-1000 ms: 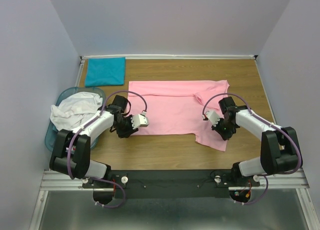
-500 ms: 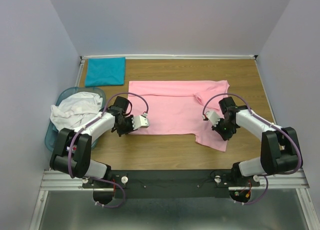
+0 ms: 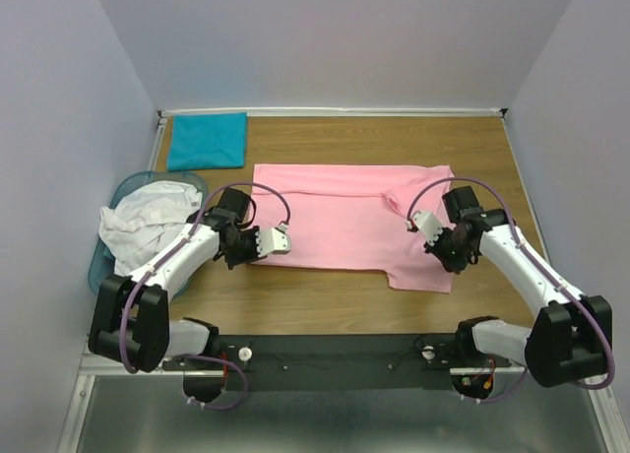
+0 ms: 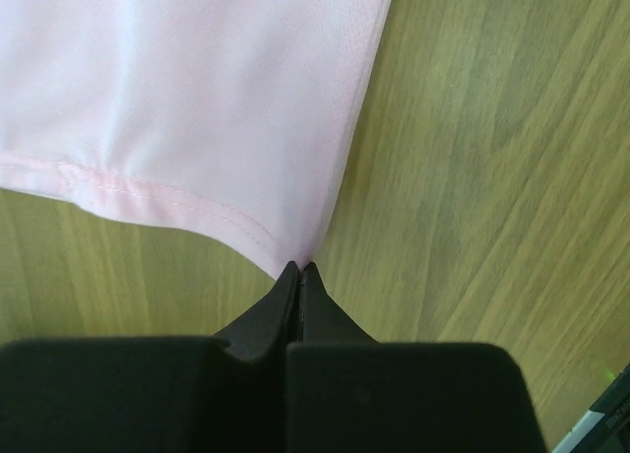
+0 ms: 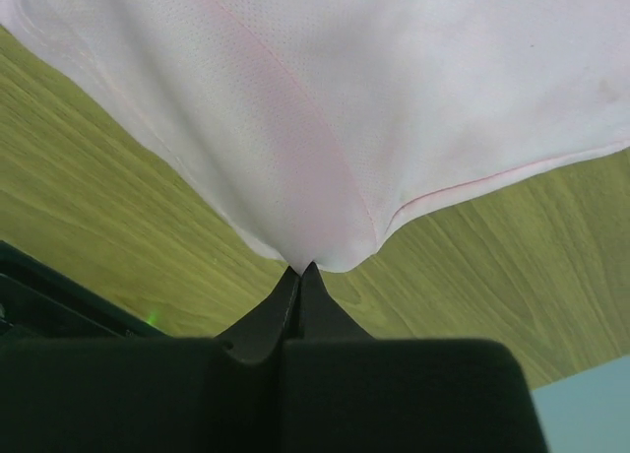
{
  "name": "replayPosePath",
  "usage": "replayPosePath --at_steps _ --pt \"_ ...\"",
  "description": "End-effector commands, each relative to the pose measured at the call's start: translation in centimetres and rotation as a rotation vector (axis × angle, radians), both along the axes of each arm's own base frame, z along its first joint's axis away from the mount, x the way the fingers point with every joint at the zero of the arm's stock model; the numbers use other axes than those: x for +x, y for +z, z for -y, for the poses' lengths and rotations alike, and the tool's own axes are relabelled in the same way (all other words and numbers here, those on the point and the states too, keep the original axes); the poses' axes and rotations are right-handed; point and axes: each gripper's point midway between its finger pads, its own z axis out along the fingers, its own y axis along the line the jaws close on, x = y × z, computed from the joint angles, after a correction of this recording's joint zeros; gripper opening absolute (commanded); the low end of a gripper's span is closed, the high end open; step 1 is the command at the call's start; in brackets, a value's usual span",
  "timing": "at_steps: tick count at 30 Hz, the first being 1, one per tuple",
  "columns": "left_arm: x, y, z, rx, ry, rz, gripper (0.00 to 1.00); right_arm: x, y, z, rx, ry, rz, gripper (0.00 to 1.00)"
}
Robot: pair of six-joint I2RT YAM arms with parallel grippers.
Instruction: Fold and stack the t-shirts
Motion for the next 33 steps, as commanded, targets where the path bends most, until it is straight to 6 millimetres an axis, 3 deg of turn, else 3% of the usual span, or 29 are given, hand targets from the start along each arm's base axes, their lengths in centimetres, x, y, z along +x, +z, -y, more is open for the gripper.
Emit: replayPosePath --at_steps 1,12,25,33 --pt "0.7 1.7 0.5 -0.028 -0.019 0.010 0.00 1.2 1.5 -0.1 -0.001 -0.002 0.005 0.01" --pt "6.6 4.4 0.4 -0.071 0.038 0.065 0.00 8.0 4.1 -0.3 -0.005 0.029 0.061 0.01" --pt "12.8 5.2 -0.9 -0.075 0.092 0.105 0.00 14.5 3.7 -0.2 -0.014 0.056 0.063 0.01" --pt "16.0 5.1 -0.5 -0.084 0.103 0.116 0.00 16.5 2.6 -0.2 -0.017 0.065 0.044 0.01"
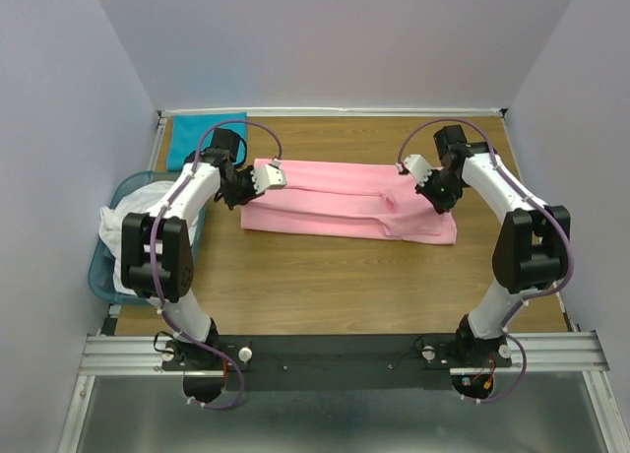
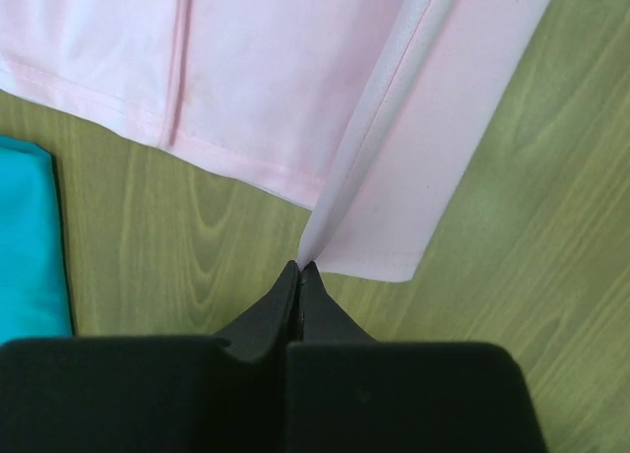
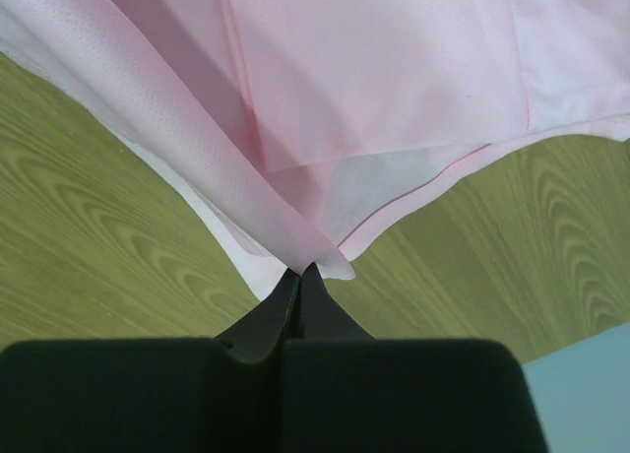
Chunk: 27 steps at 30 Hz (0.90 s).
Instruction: Fold and stack the t-shirts
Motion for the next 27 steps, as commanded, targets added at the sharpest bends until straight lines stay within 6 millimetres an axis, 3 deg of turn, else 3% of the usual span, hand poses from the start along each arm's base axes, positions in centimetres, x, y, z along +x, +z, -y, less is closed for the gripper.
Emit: replayPosePath --at_steps 1,14,27 --pt "1.6 0.2 0.6 -0.030 -0.008 0.009 0.00 1.4 -0.2 0.2 0.003 0.009 0.004 0.00" --pt "4.4 -2.6 0.2 -0.003 0.029 0.007 0.00 3.5 -1.0 1.0 -0.008 -0.005 -0.001 0.01" --pt "6.5 -2.8 0.3 0.000 0.045 0.011 0.00 5.1 -1.6 0.9 0.006 -0.030 0.000 0.00"
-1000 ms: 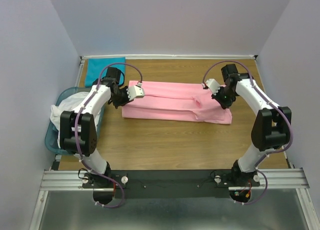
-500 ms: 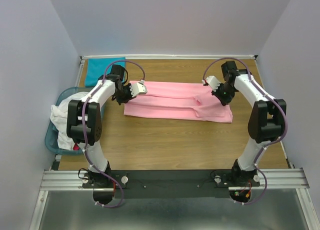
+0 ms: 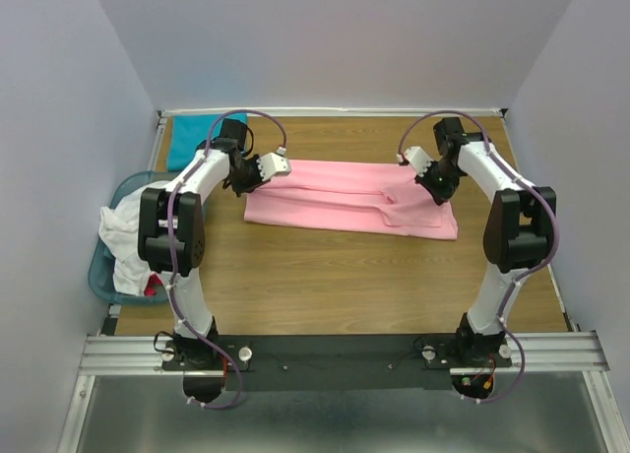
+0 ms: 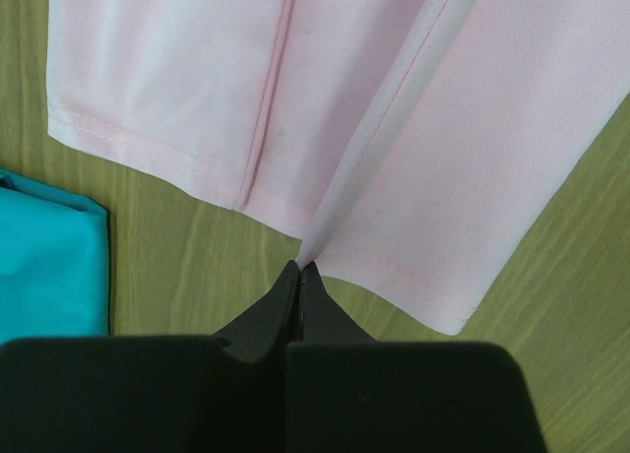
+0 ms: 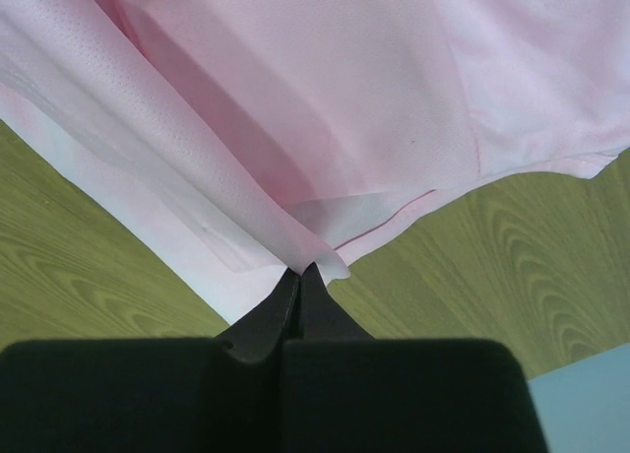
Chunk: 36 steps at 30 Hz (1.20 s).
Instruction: Fold and stack the t-shirts
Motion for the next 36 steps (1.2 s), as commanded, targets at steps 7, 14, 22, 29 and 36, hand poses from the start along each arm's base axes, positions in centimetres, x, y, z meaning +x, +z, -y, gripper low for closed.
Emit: replayPosePath --at_steps 7,14,22,29,36 --pt "1.7 -1.4 -0.7 0.018 0.039 0.001 0.00 2.0 -0.4 0.1 0.014 -0.017 0.012 0.01" --pt "2.5 -1.6 -0.8 0.016 0.046 0.005 0.00 2.4 -0.7 0.4 0.018 -0.033 0.010 0.01" --pt "3.2 -2.1 -0.9 0.015 0.073 0.003 0.09 3.2 -1.2 0.2 0.030 -0.069 0.009 0.12" --pt "3.2 1.4 -2.1 -0.091 0.172 -0.004 0.45 3.8 2.2 1.3 0.116 -0.210 0.064 0.52" --pt "-1.5 2.3 -2.6 -0.178 0.206 -0.066 0.51 -1.9 2.1 2.3 0.268 -0.378 -0.093 0.51"
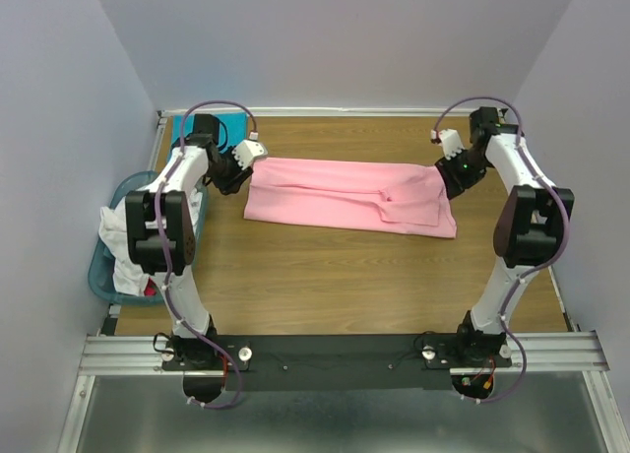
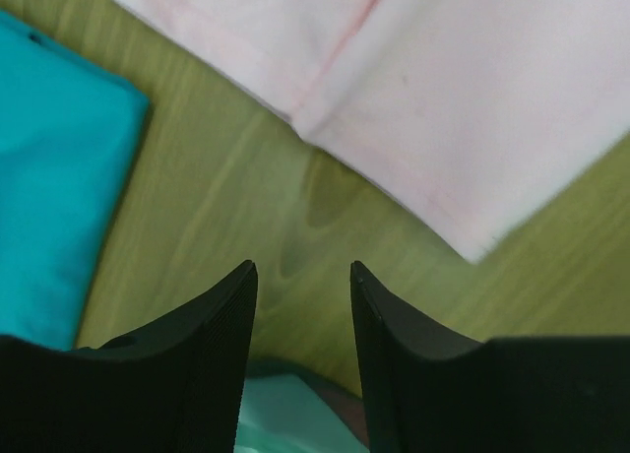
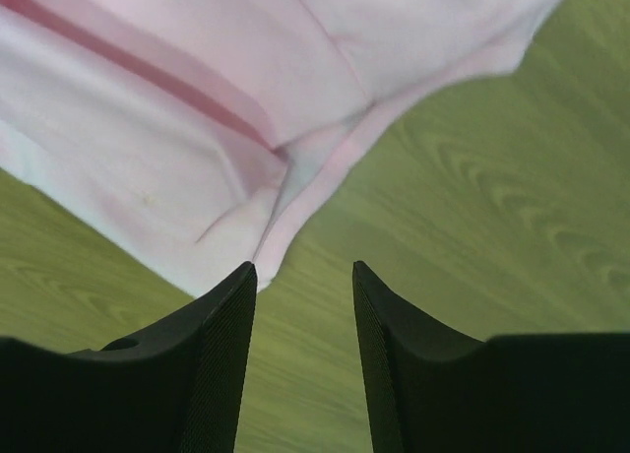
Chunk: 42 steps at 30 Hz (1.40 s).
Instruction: Fold and stack the t-shirts
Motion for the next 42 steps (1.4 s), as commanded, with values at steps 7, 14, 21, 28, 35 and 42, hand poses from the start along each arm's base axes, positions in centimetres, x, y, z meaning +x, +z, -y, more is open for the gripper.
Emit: replayPosePath --at_steps 7,14,21,28,35,42 --pt "-4.8 0.5 2.6 -0.187 0.036 -0.090 0.47 -7.4 -1.6 -3.1 0.255 -0.142 -0.204 0.45" --pt "-4.4 -1.4 3.5 -0.219 0.051 -0.138 0.48 -7.7 -4.5 -2.5 0.221 -0.203 -0.224 0.45" --pt "-4.6 -3.7 3.6 -0.200 0.091 -0.159 0.48 -7.8 -7.1 -1.3 0.153 -0.243 -0.242 0.38" --pt "-5.9 -6.8 2.1 -0.097 0.152 -0.207 0.39 -8.0 -8.5 0.3 0.061 -0.257 -0.236 0.32" --pt "-6.6 -0.4 3.9 -0.169 0.039 -0.092 0.46 -7.8 -2.9 -1.3 0.156 -0.262 -0.138 0.33" --pt "-6.5 7.4 14.8 -0.334 -0.159 0.040 0.51 -6.4 0.2 -3.0 0.265 -0.322 -0.082 0.46"
